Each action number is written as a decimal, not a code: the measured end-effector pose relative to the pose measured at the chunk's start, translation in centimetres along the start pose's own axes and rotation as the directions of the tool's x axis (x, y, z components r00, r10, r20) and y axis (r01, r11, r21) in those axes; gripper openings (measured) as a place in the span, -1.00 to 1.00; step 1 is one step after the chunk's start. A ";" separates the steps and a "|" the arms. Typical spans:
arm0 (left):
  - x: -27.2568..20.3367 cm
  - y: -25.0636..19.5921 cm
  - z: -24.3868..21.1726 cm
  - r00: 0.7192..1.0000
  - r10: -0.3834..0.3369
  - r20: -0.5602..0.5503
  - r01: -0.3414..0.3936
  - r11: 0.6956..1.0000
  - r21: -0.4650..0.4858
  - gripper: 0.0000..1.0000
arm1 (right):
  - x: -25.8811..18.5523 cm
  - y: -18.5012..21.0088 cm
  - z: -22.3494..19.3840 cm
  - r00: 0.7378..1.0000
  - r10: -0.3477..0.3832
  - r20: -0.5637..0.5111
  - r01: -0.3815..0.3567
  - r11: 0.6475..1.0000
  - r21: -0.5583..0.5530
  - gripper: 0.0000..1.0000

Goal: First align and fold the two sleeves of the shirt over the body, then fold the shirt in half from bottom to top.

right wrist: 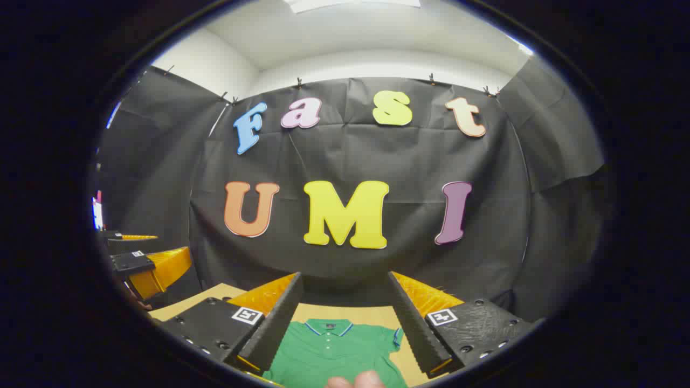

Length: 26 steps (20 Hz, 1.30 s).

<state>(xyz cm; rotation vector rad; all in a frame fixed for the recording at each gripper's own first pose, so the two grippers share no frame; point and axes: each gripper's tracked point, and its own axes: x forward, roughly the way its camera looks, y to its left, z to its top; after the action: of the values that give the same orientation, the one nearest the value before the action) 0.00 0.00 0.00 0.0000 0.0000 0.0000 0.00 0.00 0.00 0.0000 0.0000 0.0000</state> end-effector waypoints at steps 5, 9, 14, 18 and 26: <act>0.5 -0.5 0.0 1.000 -0.017 0.002 0.017 1.000 0.000 1.00 | 0.5 0.0 -0.1 1.000 0.007 -0.004 -0.007 1.000 0.003 0.89; 0.8 -0.9 0.0 1.000 -0.024 0.000 0.024 1.000 -0.001 1.00 | 0.8 -0.1 -0.2 1.000 0.006 -0.006 -0.006 1.000 0.010 0.89; 1.4 -1.3 -0.1 0.999 -0.036 -0.002 0.036 0.999 0.002 1.00 | 1.4 -0.8 -0.5 1.000 -0.006 -0.015 0.007 1.000 0.007 0.89; 1.8 -1.5 -0.4 0.999 -0.044 -0.007 0.044 0.999 0.005 1.00 | 1.8 -1.2 -0.6 1.000 -0.015 -0.018 0.016 1.000 0.010 0.89; 2.9 -2.1 -0.5 0.999 -0.055 -0.002 0.055 0.998 0.011 1.00 | 3.0 -1.7 -1.2 0.999 -0.023 -0.031 0.024 0.999 0.023 0.89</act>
<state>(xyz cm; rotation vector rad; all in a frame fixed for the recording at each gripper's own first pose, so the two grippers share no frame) 2.91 -2.08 -0.47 0.0106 0.0014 -0.0547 3.01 -1.74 -1.18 0.0233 0.0308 -0.0232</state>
